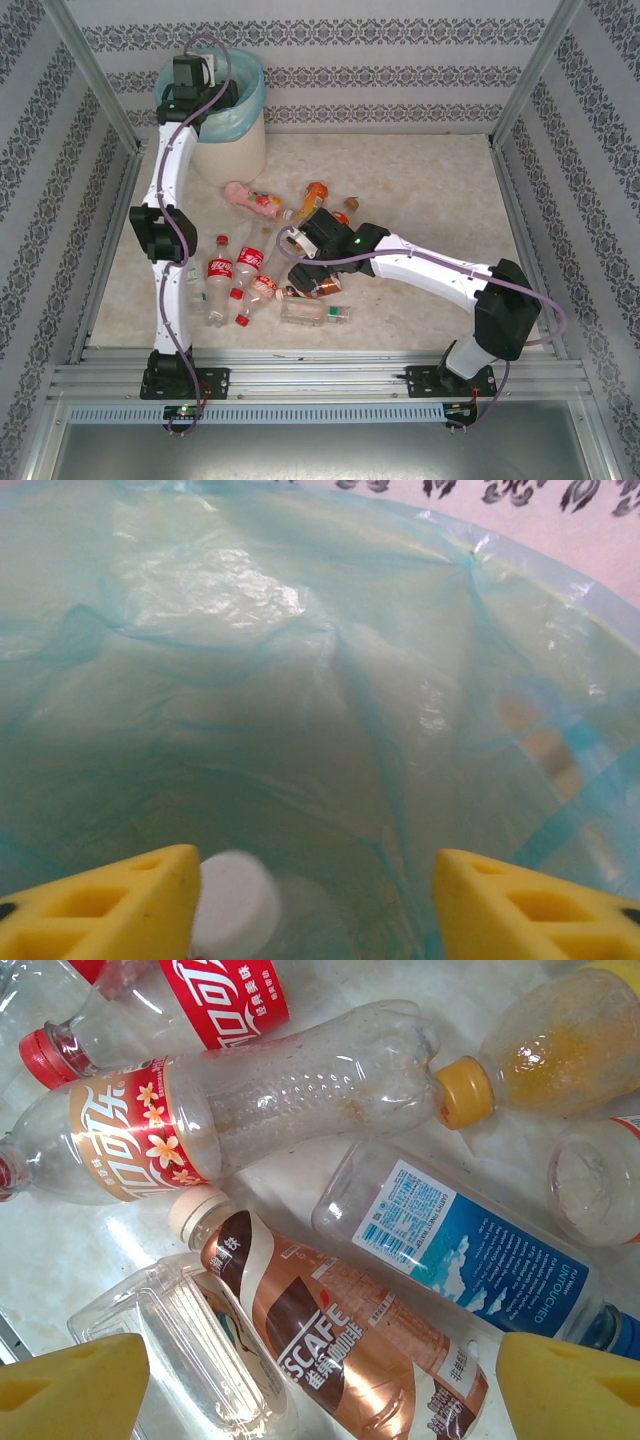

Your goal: Put the plastic bottles in the bin

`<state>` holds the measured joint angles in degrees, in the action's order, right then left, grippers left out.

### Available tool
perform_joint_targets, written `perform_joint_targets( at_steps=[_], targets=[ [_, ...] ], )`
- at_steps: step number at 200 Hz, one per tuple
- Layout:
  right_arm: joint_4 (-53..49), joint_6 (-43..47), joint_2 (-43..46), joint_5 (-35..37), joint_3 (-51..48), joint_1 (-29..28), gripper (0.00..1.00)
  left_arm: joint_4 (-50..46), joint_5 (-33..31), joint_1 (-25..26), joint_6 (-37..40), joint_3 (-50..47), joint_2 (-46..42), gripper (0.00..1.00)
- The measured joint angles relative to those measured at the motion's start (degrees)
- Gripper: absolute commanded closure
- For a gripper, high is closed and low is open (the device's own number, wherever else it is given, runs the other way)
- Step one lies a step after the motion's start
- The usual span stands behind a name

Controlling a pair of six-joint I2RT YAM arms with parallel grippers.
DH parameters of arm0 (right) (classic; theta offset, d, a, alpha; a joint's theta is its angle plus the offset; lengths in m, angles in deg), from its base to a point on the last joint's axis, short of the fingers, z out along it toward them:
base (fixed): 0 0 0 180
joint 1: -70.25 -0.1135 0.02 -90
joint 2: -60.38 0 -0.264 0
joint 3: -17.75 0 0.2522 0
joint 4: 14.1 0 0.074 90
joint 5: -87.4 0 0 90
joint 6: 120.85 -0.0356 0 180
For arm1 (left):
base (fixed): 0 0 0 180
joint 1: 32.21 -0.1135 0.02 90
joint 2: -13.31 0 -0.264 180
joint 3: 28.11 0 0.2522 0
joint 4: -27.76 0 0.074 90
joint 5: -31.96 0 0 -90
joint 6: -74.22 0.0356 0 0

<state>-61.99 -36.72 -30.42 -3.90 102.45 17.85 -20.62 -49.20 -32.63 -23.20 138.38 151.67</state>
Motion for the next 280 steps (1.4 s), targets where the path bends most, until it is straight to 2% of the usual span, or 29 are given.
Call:
perform_joint_targets(
  at_steps=[46,107,138,160,200,225,255,280],
  targets=[
    [0.0,0.0,0.0,0.0,0.5,0.0,0.12,0.5,3.3,-1.9,-4.4,0.0,-5.2,0.39],
    [0.0,0.0,-0.1,0.9,0.6,0.0,0.13,0.7,6.2,-1.8,-7.2,0.0,-9.9,0.43],
    [-0.3,0.3,1.4,3.4,0.6,0.0,0.14,0.1,6.0,-0.7,-7.4,-0.6,-13.4,0.43],
    [-0.3,0.5,3.5,5.9,0.6,0.5,0.15,-0.9,4.8,2.2,-6.2,-4.7,-20.1,0.42],
    [1.2,-3.1,7.4,6.4,-1.2,7.1,0.17,-0.4,2.0,13.9,0.4,-22.5,-37.2,0.38],
    [2.0,-3.4,9.1,4.8,-2.5,7.9,0.17,0.8,1.9,20.5,4.5,-38.2,-46.7,0.38],
    [3.0,-3.5,9.0,1.9,-2.5,7.6,0.2,2.4,2.8,21.8,5.6,-57.9,-57.2,0.37],
    [3.7,-1.7,8.7,-1.0,-2.6,6.8,0.21,3.0,4.0,21.8,6.0,-72.5,-66.9,0.33]
  ],
)
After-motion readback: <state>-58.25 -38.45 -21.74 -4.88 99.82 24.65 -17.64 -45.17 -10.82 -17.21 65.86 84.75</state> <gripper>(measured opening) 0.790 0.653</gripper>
